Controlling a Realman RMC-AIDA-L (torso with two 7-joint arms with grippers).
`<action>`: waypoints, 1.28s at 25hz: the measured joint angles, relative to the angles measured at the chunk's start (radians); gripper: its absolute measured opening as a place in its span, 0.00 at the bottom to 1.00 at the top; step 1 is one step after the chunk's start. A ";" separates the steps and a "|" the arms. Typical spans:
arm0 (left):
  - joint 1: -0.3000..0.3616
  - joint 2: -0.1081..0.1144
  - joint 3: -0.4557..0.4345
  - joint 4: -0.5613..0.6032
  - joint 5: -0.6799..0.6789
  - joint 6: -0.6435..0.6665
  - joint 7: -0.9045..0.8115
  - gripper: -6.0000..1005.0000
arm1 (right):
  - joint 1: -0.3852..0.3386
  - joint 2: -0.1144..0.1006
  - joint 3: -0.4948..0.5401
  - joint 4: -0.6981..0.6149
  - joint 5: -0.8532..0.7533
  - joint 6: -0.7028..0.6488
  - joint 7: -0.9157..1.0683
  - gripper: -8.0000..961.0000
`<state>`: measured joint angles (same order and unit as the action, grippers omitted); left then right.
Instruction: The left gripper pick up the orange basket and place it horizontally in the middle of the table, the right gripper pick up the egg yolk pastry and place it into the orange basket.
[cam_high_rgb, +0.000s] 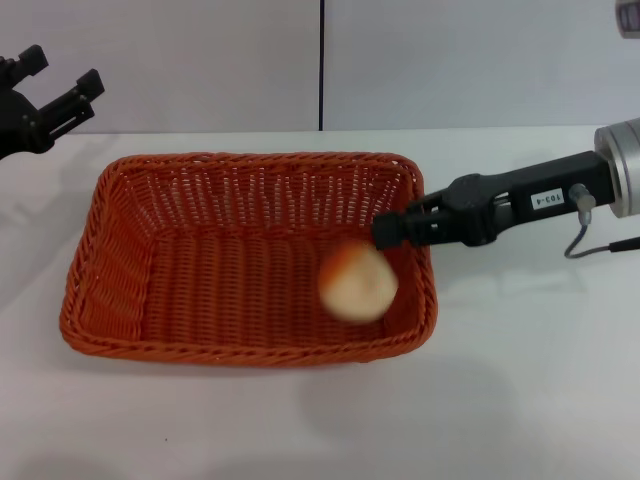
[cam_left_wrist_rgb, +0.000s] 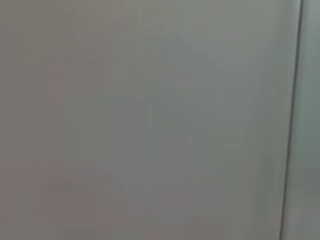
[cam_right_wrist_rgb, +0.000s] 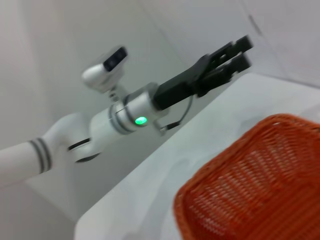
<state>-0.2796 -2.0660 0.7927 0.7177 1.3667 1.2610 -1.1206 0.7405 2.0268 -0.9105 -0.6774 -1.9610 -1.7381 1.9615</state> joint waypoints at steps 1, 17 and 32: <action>0.000 0.000 0.005 -0.003 0.000 0.001 0.006 0.81 | -0.004 0.001 0.004 -0.001 0.000 0.019 -0.003 0.06; 0.054 0.001 -0.020 -0.004 -0.029 0.024 0.054 0.81 | -0.281 0.020 0.140 -0.422 0.223 -0.153 -0.011 0.59; 0.195 0.006 -0.148 -0.107 -0.213 0.209 0.187 0.81 | -0.568 0.050 0.551 -0.181 0.459 -0.219 -0.615 0.60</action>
<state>-0.0850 -2.0601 0.6443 0.6103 1.1533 1.4698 -0.9339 0.1721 2.0766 -0.3592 -0.8585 -1.5022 -1.9567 1.3466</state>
